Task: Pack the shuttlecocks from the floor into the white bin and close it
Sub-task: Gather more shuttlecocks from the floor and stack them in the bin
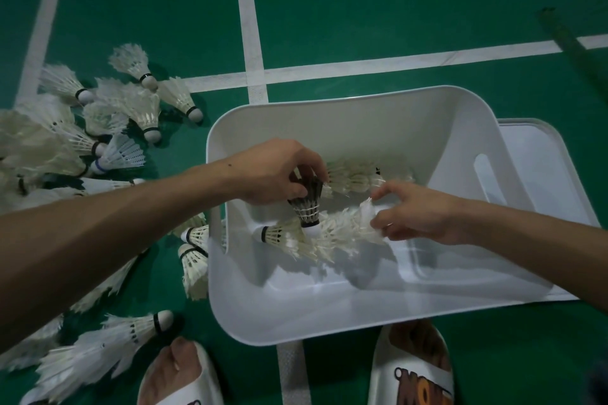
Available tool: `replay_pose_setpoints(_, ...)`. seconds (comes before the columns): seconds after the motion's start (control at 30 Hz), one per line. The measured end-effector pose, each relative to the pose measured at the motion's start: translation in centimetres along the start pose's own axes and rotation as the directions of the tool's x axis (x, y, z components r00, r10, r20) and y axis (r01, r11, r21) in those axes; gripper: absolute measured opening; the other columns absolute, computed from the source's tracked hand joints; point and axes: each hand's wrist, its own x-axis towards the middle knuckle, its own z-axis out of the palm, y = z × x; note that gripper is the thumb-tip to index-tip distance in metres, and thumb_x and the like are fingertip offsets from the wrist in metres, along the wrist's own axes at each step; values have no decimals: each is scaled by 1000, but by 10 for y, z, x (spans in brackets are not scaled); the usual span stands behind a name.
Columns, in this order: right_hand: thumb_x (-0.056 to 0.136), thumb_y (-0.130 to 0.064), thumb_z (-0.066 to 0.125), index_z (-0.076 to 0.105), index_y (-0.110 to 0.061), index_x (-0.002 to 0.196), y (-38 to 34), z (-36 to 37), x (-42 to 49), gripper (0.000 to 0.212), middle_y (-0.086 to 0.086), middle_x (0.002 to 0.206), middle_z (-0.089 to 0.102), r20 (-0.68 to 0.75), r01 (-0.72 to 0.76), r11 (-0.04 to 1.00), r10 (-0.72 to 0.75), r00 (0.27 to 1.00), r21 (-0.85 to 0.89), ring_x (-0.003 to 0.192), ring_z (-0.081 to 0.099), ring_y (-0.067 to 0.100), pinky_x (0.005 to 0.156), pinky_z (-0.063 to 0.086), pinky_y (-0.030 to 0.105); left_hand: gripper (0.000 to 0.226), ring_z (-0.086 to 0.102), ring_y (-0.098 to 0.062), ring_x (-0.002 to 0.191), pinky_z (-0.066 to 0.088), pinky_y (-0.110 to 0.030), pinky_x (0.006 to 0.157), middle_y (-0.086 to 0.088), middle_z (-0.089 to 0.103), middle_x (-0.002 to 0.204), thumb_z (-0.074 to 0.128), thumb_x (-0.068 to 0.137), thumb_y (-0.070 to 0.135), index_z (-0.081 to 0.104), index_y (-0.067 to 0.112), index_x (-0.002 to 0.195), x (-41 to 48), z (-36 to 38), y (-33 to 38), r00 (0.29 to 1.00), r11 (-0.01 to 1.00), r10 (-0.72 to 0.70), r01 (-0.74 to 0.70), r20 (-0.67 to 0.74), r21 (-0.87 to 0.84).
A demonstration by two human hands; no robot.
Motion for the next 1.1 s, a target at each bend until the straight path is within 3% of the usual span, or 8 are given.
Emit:
replay_pose_setpoints(0.17, 83, 3, 69, 50, -14, 125, 2, 17, 2, 49, 16, 100, 66, 99, -56, 998, 52, 994, 34, 83, 65, 22, 77, 59, 27, 31, 63, -12, 91, 50, -28, 81, 6, 68, 105, 66, 86, 13, 64, 27, 114, 1, 0, 1, 1000, 1000, -1, 1, -7, 0)
replay_pose_setpoints(0.4, 79, 3, 73, 48, -12, 127, 2, 20, 6, 56, 16, 103, 61, 76, 0, 1000, 0, 997, 4, 76, 66, 17, 73, 59, 25, 38, 61, -10, 88, 45, -22, 76, 10, 64, 98, 68, 84, 8, 63, 28, 116, 1, 1, 2, 999, 1000, 17, -17, -34, -11)
replay_pose_setpoints(0.5, 77, -7, 78, 45, -14, 131, 5, 18, 5, 64, 15, 119, 56, 81, 22, 996, -15, 997, -84, 91, 67, 23, 83, 58, 33, 39, 62, -9, 88, 50, -27, 82, 12, 63, 95, 69, 84, 8, 62, 28, 117, 1, 1, 4, 998, 999, 25, -27, -51, -44)
replay_pose_setpoints(0.6, 77, -19, 79, 43, -16, 134, 0, 13, -2, 67, 10, 116, 57, 91, 64, 967, -43, 995, -248, 101, 64, 21, 88, 56, 36, 38, 64, -9, 88, 52, -24, 81, 11, 66, 96, 70, 83, 10, 64, 28, 115, 1, 0, 6, 997, 996, 50, -54, -59, -74)
replay_pose_setpoints(0.73, 72, -34, 83, 54, -23, 122, -19, -4, -18, 59, -3, 97, 70, -39, 160, 829, -214, 976, -536, 82, 67, 10, 75, 54, 28, 36, 63, -9, 87, 50, -17, 73, 6, 71, 100, 70, 82, 9, 69, 29, 112, 2, 2, 14, 991, 987, 131, -134, -37, -90)
replay_pose_setpoints(0.9, 56, -11, 86, 51, -25, 126, -28, -15, -35, 79, 5, 119, 61, 63, 367, 929, -365, 929, -37, 95, 70, 19, 81, 58, 32, 37, 62, -10, 82, 51, -27, 78, 14, 63, 88, 72, 80, 6, 72, 29, 109, 9, 10, 30, 968, 957, 248, -250, -33, -145)
replay_pose_setpoints(0.97, 57, -3, 85, 49, -26, 129, -28, -14, -38, 84, 5, 120, 62, 109, 421, 907, -419, 902, 1, 97, 70, 21, 80, 58, 32, 35, 61, -7, 82, 51, -27, 79, 21, 59, 88, 73, 79, 7, 73, 26, 108, 12, 13, 35, 958, 941, 284, -288, -50, -179)
replay_pose_setpoints(1.1, 64, 9, 81, 52, -24, 123, -26, -13, -35, 73, 10, 110, 66, 82, 446, 894, -442, 893, -38, 90, 72, 27, 81, 58, 36, 36, 63, -15, 92, 52, -32, 83, 1, 64, 107, 72, 80, 7, 70, 22, 113, 17, 20, 43, 953, 932, 288, -301, -91, -202)
